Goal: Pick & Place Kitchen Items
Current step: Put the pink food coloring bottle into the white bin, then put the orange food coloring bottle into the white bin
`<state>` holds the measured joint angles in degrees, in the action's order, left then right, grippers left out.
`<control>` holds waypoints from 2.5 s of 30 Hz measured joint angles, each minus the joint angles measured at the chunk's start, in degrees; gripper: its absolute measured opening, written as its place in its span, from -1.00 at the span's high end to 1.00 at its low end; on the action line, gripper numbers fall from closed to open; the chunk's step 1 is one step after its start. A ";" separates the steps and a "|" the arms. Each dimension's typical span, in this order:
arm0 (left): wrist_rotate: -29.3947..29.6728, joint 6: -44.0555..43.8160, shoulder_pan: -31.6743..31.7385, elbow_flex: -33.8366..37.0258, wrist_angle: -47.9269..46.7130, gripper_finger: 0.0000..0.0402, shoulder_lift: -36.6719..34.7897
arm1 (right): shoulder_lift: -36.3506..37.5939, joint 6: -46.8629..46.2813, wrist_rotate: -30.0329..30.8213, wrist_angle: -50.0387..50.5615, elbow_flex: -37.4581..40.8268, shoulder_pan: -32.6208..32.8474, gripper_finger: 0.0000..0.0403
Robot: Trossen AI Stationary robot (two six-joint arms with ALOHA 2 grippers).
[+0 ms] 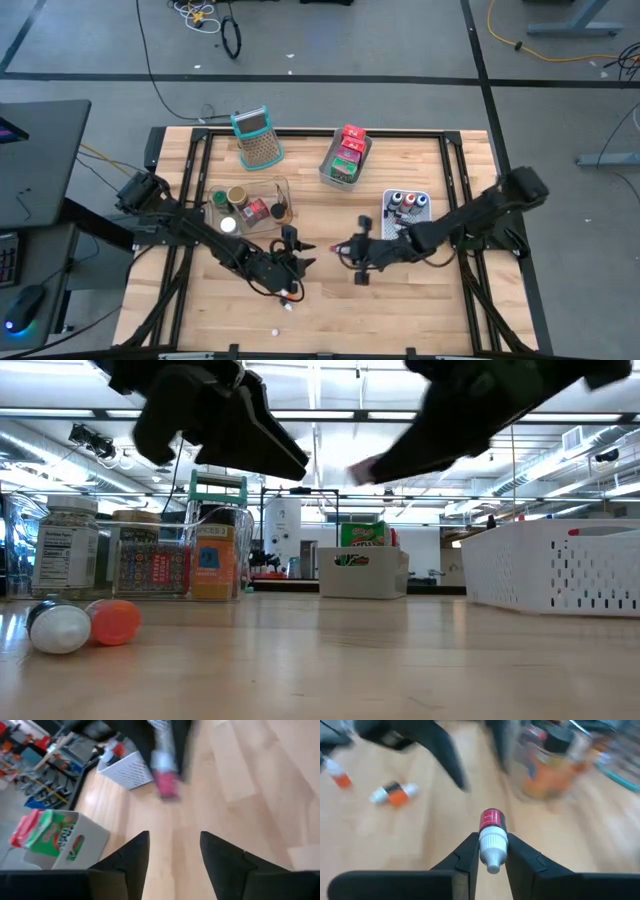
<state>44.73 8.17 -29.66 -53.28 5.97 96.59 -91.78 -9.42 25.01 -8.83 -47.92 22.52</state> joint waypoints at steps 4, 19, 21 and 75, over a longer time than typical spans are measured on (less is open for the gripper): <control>-2.33 -0.72 -0.65 0.00 -2.19 0.07 0.00 | 8.54 -8.10 3.79 17.72 0.00 0.29 0.60; -10.30 -7.85 -0.62 0.00 -5.13 0.09 0.00 | 19.32 -58.18 8.44 68.54 0.79 0.24 0.59; -10.42 -7.53 -0.62 0.00 -5.00 0.09 0.00 | 19.38 -59.01 8.13 65.52 2.04 0.24 0.59; -10.51 0.01 -0.57 0.00 -4.78 0.10 0.00 | 19.35 -26.62 17.32 44.04 0.55 -2.95 0.03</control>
<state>34.22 8.19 -30.23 -53.28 1.19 96.59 -72.42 -36.04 42.32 35.21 -47.37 19.57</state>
